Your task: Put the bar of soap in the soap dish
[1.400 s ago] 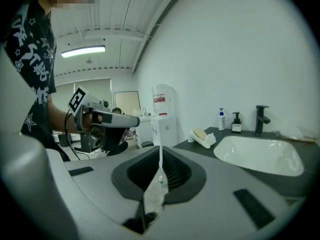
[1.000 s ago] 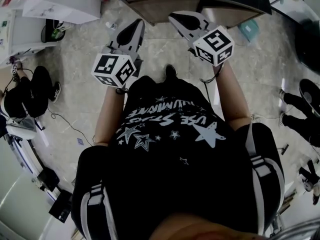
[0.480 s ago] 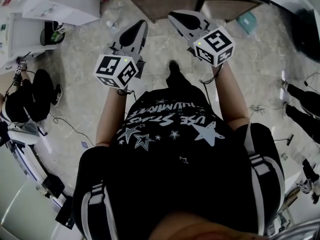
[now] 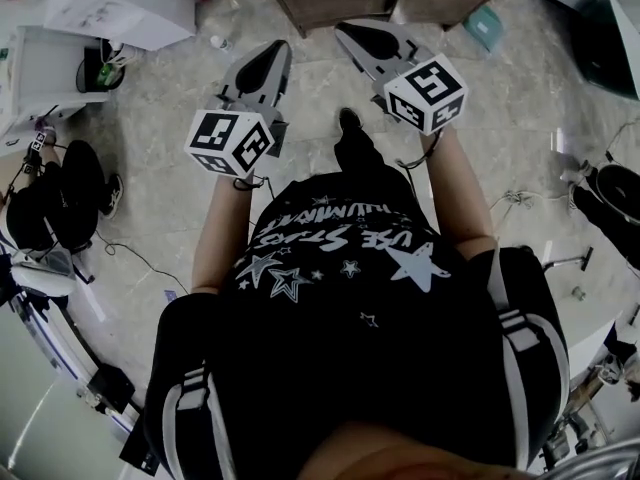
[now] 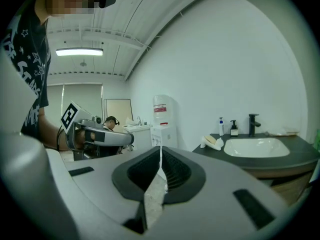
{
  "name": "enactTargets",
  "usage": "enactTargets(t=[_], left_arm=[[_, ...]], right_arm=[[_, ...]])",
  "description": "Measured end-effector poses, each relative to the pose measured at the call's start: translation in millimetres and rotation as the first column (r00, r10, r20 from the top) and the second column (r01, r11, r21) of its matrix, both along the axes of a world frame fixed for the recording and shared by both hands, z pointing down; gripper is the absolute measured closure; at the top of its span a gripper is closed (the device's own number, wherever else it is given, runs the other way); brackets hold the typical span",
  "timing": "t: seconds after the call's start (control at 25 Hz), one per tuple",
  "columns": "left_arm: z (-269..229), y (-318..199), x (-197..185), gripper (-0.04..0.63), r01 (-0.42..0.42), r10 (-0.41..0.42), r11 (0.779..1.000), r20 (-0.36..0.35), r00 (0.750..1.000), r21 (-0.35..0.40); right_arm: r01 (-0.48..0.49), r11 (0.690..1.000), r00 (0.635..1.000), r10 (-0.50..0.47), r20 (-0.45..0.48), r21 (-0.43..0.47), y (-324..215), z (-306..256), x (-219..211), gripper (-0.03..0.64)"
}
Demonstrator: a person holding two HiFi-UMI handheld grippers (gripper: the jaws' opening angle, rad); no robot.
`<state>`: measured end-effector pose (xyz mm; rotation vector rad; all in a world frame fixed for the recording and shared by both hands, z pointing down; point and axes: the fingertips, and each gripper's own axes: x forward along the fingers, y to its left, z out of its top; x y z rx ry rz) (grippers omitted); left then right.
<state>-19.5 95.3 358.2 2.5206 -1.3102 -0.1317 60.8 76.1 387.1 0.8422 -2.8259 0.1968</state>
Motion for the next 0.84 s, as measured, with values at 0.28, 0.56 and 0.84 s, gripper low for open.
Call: enactTargets(t=[0.28,0.56,0.84], left_arm=[[-4,49,-7,0.583,-0.018,0.019,1.000,-0.018,1.000,0.022],[-5,93,-22,0.583,-0.029,0.030,0.999,-0.032,0.999,0.037],[-1,123,-44,0.583,-0.015,0.017,0.999,-0.043,0.999,0.044]], right_arm=[[-0.025,0.999,0.999,0.025,-0.028,0.026,54,-4,-7,0.603],[-0.059,0.998,0.998,0.060,-0.016,0.031,100,-8,-18,0.607],[-0.074,0.997,0.997,0.074,0.003,0.014,131,-2,-31,0.607]])
